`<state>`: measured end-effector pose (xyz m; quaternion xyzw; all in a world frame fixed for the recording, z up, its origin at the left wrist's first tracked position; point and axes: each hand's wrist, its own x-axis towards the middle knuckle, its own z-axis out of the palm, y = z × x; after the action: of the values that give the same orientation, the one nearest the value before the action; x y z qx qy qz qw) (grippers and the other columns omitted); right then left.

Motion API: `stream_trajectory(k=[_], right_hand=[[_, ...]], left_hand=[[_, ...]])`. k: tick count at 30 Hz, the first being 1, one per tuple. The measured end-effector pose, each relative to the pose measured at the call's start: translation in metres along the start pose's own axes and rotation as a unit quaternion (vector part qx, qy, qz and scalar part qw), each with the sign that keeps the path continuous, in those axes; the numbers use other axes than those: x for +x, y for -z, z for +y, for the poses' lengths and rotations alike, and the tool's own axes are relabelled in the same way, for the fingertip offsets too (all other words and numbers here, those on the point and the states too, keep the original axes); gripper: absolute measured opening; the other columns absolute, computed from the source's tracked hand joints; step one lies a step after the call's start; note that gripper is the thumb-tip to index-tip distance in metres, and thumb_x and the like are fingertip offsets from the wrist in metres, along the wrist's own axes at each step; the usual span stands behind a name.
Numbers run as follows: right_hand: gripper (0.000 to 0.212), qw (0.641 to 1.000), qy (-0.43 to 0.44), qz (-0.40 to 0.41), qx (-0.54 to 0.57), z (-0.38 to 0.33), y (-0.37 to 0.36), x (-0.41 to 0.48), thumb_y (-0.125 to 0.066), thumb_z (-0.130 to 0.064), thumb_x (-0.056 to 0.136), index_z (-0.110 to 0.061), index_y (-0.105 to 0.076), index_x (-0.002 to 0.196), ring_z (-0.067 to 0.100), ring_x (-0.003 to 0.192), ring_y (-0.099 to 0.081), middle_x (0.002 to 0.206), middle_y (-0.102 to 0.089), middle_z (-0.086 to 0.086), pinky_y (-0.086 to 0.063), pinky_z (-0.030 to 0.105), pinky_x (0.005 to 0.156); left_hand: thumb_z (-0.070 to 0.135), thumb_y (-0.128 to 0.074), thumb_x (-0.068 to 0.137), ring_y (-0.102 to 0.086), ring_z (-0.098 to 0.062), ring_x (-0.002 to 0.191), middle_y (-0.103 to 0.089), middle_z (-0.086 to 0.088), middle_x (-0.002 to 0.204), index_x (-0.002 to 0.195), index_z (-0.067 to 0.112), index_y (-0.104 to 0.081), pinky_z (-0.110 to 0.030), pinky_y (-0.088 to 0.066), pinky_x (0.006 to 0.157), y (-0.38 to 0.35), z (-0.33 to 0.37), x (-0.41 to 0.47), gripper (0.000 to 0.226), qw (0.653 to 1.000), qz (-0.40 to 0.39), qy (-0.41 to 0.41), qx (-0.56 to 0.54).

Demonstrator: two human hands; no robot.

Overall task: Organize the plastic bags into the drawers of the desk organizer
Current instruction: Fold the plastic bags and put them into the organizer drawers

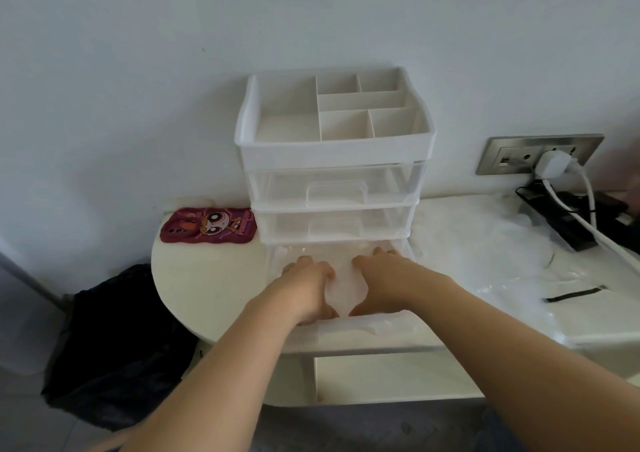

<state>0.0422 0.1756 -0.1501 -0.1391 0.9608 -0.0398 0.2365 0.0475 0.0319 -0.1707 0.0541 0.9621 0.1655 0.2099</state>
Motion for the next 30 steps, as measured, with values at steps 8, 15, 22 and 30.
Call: stream_trajectory(k=[8,15,22,30], right_hand=[[0.07,0.995,0.052,0.046,0.069,0.007,0.007,-0.01,-0.064,-0.039,0.086,-0.021,-0.031,0.145,0.018,0.134,-0.035,0.148,-0.037,-0.001,-0.03,0.028,0.105],[0.021,0.964,0.051,0.218,0.143,0.048,0.028,-0.06,-0.064,-0.035,0.085,-0.028,-0.067,0.104,0.004,0.088,-0.06,0.102,-0.066,-0.011,-0.047,0.02,0.079],[0.02,0.988,-0.124,0.079,0.042,0.124,0.009,-0.084,-0.056,-0.021,0.089,-0.01,-0.072,0.085,0.012,0.08,-0.065,0.086,-0.071,0.001,-0.051,0.026,0.073],[0.057,0.99,-0.095,0.106,0.007,0.153,-0.038,-0.055,-0.036,-0.023,0.1,-0.021,-0.011,0.152,0.017,0.145,-0.01,0.16,-0.005,-0.001,-0.016,0.033,0.116]], left_hand=[[0.034,-0.067,0.083,-0.015,-0.026,0.143,-0.009,-0.004,0.156,0.146,0.028,-0.026,-0.038,-0.026,0.113,-0.003,-0.003,0.005,0.076,1.0,0.0,0.005,0.01],[0.028,-0.051,0.095,-0.035,-0.014,0.133,-0.032,0.004,0.148,0.14,0.025,-0.04,-0.024,-0.027,0.104,0.0,0.0,-0.022,0.046,0.989,0.116,-0.086,-0.006],[0.038,-0.041,0.098,-0.052,-0.005,0.112,-0.055,0.015,0.124,0.118,0.029,-0.061,-0.029,-0.042,0.098,-0.01,0.017,-0.038,0.029,0.983,0.102,-0.149,-0.04],[0.045,-0.028,0.1,-0.038,-0.008,0.131,-0.043,0.01,0.144,0.13,0.028,-0.055,-0.02,-0.027,0.097,-0.021,0.024,-0.023,0.044,0.987,0.084,-0.134,-0.042]])
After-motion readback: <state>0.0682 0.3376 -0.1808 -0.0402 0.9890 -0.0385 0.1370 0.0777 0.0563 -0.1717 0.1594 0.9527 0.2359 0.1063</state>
